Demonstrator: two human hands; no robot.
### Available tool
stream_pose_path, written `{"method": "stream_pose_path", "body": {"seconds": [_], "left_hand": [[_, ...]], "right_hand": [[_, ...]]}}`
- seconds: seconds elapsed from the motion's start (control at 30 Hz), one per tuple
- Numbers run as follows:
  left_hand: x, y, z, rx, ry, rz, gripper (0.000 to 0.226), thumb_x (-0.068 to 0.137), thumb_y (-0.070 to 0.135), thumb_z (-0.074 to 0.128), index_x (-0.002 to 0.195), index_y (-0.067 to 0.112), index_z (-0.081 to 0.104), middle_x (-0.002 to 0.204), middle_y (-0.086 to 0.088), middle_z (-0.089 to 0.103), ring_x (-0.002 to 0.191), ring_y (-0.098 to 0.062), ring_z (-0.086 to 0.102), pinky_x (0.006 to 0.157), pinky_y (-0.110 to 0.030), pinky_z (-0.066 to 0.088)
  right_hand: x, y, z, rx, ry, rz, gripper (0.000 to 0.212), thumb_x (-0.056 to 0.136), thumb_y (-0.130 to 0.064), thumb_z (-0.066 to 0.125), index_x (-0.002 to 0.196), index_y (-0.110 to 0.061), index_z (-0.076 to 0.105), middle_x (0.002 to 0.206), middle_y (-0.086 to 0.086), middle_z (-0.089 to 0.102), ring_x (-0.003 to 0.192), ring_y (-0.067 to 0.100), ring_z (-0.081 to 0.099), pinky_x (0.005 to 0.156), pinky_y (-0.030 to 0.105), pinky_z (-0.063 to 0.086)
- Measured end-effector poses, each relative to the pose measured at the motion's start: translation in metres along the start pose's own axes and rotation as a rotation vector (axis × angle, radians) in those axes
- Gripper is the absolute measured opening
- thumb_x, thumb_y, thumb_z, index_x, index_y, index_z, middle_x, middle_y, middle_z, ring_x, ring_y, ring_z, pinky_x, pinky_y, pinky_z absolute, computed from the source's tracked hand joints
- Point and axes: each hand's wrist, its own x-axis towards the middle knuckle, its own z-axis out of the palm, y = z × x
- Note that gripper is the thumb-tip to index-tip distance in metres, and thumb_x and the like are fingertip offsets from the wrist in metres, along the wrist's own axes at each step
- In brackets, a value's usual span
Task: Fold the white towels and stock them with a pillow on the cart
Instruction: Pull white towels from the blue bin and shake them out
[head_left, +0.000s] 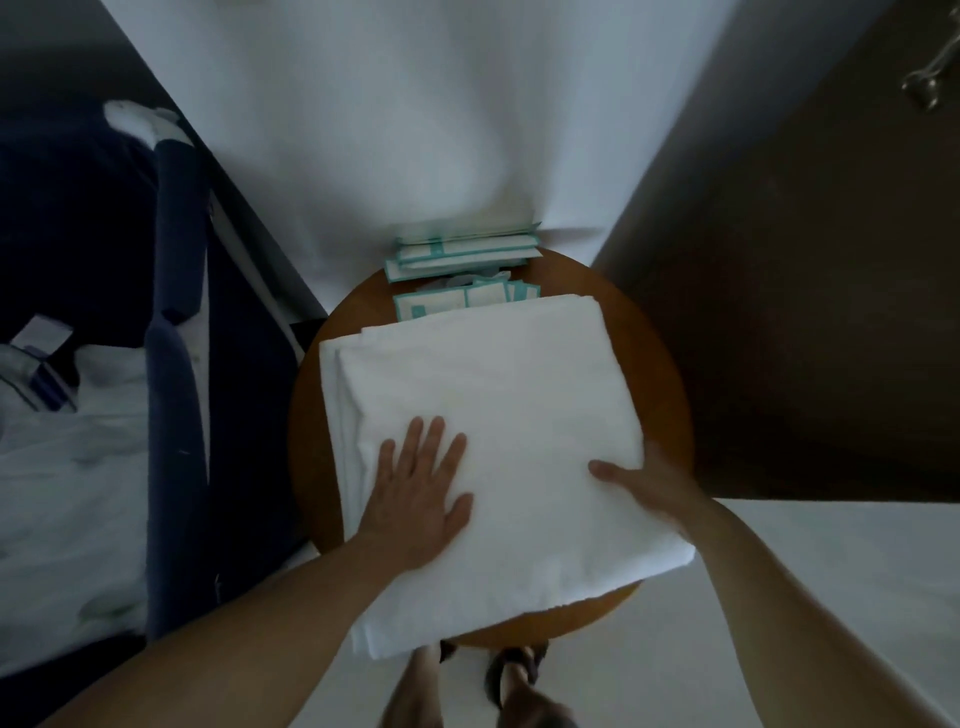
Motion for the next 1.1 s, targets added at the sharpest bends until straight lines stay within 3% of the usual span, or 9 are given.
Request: {"method": "stream_pose_path", "body": {"seconds": [0.1,0.23,0.4,0.5,0.6,0.77,0.93,1.0,1.1], "left_hand": [[-0.024,-0.002,0.003,-0.065,0.010,-0.216,0.078,0.092,0.068,0.000,0.157,0.024,-0.005,0.163,-0.004,-0.014,0.151,-0.028,-0.009,0.119,-0.051,-0.004],[-0.035,-0.002,0.002,-0.190,-0.049,-0.542,0.077,0.096,0.065,0.010,0.155,0.024,-0.017,0.162,-0.002,-0.023,0.150,-0.033,-0.006,0.119,-0.053,0.001],[-0.037,0.023,-0.005,-0.192,0.017,-0.603,0.076,0.099,0.057,0.013,0.156,0.011,-0.008,0.164,-0.012,-0.013,0.151,-0.029,-0.009,0.121,-0.050,0.001],[-0.056,0.046,0.007,-0.142,0.067,-0.547,0.083,0.091,0.061,0.001,0.156,0.010,-0.006,0.164,-0.011,-0.013,0.151,-0.025,-0.012,0.121,-0.048,-0.001],[-0.065,0.052,0.021,-0.146,0.036,-0.552,0.089,0.082,0.064,-0.010,0.156,0.014,-0.008,0.164,-0.005,-0.016,0.151,-0.019,-0.015,0.119,-0.047,-0.005],[-0.060,0.038,0.024,-0.109,0.030,-0.555,0.067,0.101,0.052,0.008,0.156,0.019,-0.011,0.163,-0.002,-0.018,0.150,-0.018,-0.015,0.121,-0.047,-0.003],[-0.057,0.036,0.006,-0.089,-0.127,-0.545,0.063,0.103,0.047,0.009,0.156,0.021,-0.013,0.163,-0.002,-0.020,0.151,-0.021,-0.014,0.121,-0.049,-0.002],[-0.054,0.039,-0.014,-0.095,-0.215,-0.534,0.063,0.104,0.042,0.014,0.156,0.017,-0.011,0.163,-0.004,-0.019,0.151,-0.023,-0.013,0.121,-0.050,-0.002],[-0.059,0.045,-0.047,-0.081,-0.177,-0.463,0.067,0.102,0.041,0.024,0.157,0.016,-0.006,0.165,-0.004,-0.011,0.151,-0.024,-0.009,0.120,-0.050,0.001]], "right_hand": [[-0.013,0.007,-0.006,0.036,0.003,0.001,0.082,0.081,-0.062,0.065,0.149,-0.026,0.036,0.142,0.001,0.048,0.128,0.030,0.047,0.112,0.049,0.036],[-0.014,0.041,-0.010,-0.196,0.059,0.060,0.064,0.100,-0.057,0.036,0.148,-0.015,0.038,0.143,0.013,0.046,0.128,0.035,0.046,0.109,0.048,0.036],[-0.015,0.052,-0.004,-0.431,0.235,-0.023,0.061,0.102,-0.058,0.028,0.127,-0.008,0.051,0.117,0.015,0.060,0.109,0.034,0.058,0.093,0.042,0.046],[-0.016,0.067,0.004,-0.477,0.359,-0.109,0.060,0.100,-0.062,0.024,0.115,-0.013,0.053,0.094,0.007,0.061,0.092,0.029,0.062,0.082,0.040,0.052],[-0.007,0.071,0.009,-0.576,0.347,-0.117,0.061,0.100,-0.063,0.021,0.116,-0.012,0.053,0.097,0.009,0.061,0.093,0.029,0.062,0.084,0.041,0.053],[0.004,0.074,0.005,-0.586,0.434,-0.197,0.058,0.100,-0.062,0.021,0.113,-0.015,0.052,0.091,0.008,0.063,0.090,0.033,0.065,0.079,0.040,0.054],[-0.010,0.093,0.022,-0.695,0.472,-0.173,0.053,0.102,-0.054,0.020,0.122,-0.014,0.050,0.119,0.011,0.061,0.112,0.032,0.057,0.092,0.046,0.046],[-0.020,0.075,0.019,-0.887,0.538,-0.264,0.048,0.103,-0.047,0.030,0.136,-0.015,0.043,0.137,0.009,0.052,0.125,0.029,0.049,0.099,0.045,0.044],[-0.040,0.045,0.019,-0.949,0.512,-0.417,0.061,0.100,-0.049,0.038,0.152,-0.020,0.022,0.159,0.005,0.026,0.147,0.029,0.022,0.114,0.048,0.031]]}}
